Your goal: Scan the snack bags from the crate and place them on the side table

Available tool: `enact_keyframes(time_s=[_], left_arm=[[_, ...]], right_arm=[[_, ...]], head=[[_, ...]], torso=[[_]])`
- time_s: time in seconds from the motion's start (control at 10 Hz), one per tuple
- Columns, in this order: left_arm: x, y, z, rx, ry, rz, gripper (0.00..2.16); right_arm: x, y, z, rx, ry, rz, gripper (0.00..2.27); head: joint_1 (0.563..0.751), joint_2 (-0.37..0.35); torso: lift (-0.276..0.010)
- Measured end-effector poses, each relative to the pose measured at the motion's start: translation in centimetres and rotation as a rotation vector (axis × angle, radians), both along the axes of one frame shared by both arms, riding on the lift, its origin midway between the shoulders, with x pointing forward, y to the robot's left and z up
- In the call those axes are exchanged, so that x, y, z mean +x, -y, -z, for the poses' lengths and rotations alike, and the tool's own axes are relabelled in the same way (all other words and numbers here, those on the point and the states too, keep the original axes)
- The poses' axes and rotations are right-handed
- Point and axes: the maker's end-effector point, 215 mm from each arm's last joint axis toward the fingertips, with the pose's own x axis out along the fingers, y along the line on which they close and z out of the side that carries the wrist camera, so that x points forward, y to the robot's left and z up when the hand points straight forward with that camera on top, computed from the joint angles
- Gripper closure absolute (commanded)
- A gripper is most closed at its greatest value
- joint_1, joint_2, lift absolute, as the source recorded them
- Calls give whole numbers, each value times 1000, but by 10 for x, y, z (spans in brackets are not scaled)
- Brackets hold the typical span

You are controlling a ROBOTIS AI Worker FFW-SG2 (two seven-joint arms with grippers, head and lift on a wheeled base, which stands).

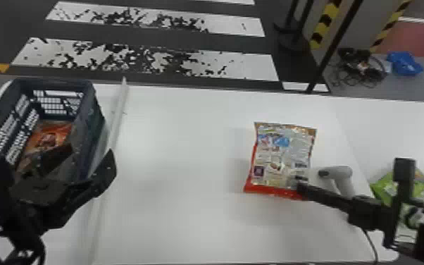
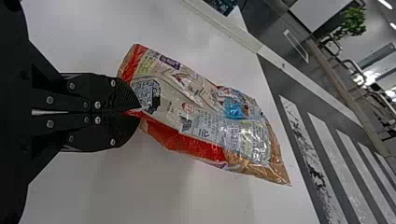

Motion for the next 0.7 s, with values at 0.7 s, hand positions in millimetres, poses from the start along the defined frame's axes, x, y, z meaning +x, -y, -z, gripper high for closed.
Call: enact_keyframes(time_s=[0.7], left_arm=[[3,10,-9,13,19,1,137]], right_arm=[[32,205,-54,-23,194,549,2175]], head=[[695,-350]], torso=[[-94]])
